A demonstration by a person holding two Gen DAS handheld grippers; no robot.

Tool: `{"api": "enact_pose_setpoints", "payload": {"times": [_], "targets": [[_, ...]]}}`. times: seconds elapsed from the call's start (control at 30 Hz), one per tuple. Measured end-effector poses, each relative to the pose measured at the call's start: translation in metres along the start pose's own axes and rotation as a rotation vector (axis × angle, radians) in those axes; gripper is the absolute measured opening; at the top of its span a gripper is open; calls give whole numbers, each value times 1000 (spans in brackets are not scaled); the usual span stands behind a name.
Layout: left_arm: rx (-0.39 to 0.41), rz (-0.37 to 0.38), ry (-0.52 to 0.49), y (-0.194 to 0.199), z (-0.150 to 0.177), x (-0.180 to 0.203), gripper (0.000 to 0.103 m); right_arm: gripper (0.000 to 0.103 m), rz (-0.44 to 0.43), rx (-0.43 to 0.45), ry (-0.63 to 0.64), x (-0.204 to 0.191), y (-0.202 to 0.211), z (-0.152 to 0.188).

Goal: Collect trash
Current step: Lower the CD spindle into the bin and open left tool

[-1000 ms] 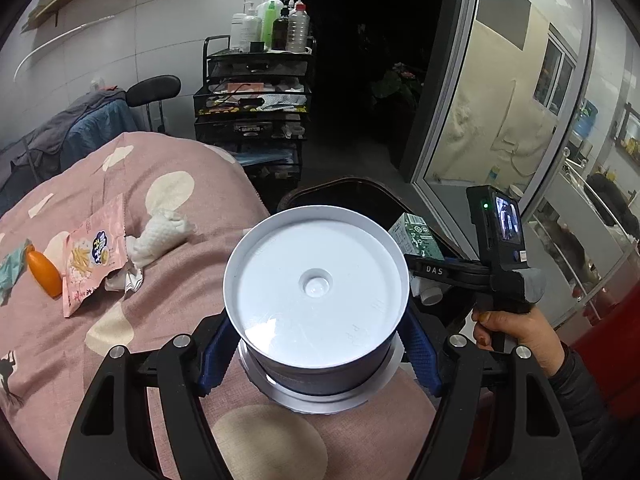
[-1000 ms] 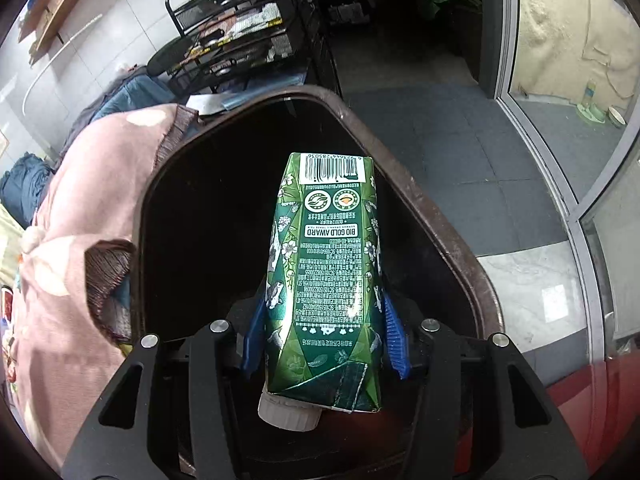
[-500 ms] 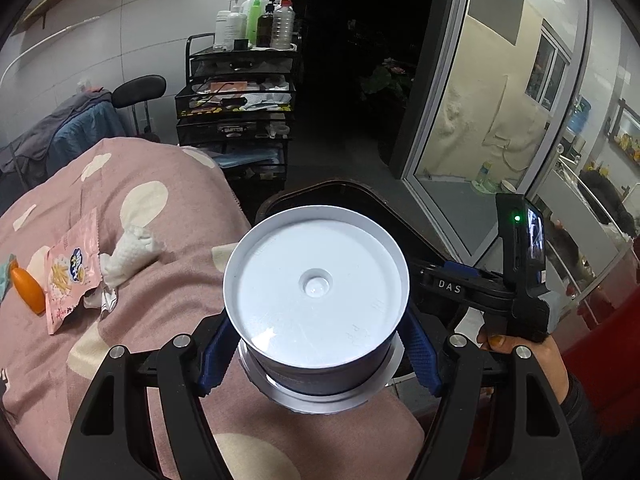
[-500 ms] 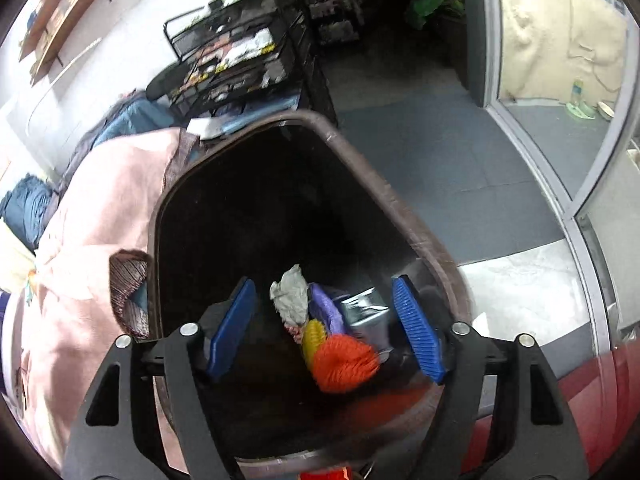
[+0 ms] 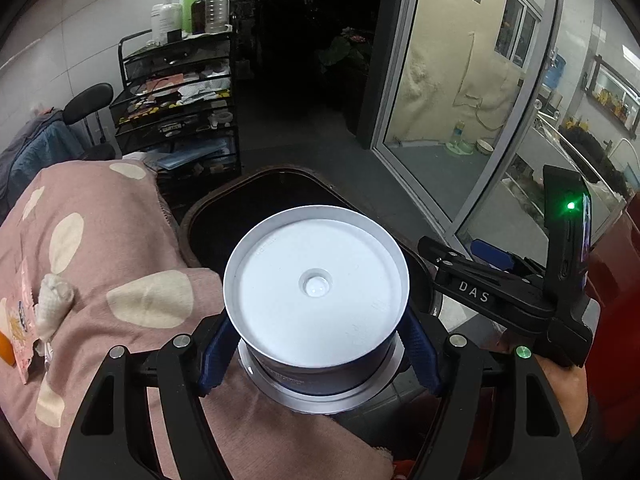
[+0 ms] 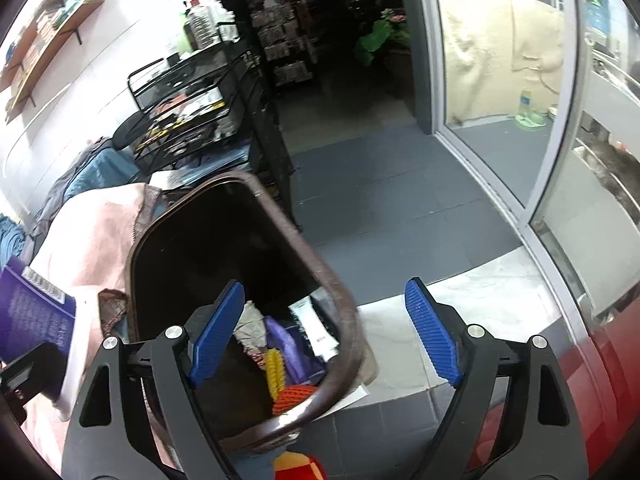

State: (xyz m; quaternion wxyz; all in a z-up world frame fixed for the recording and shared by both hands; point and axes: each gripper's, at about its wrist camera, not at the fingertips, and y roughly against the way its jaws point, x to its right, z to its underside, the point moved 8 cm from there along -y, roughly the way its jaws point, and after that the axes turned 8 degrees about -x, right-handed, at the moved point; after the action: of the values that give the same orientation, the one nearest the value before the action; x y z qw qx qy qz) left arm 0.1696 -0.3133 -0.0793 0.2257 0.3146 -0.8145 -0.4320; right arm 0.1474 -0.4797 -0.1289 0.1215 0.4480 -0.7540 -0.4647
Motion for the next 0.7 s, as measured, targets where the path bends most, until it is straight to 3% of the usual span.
{"api": "enact_pose_setpoints", "payload": {"times": [0.4,0.7], "targets": [[-86,4,3,-39,-11,8,72,82,14,-4,-40,24,0,1],[-106,-44,-13,-52,-12,5,73,82,23,-10,-52,27,-2,3]]}}
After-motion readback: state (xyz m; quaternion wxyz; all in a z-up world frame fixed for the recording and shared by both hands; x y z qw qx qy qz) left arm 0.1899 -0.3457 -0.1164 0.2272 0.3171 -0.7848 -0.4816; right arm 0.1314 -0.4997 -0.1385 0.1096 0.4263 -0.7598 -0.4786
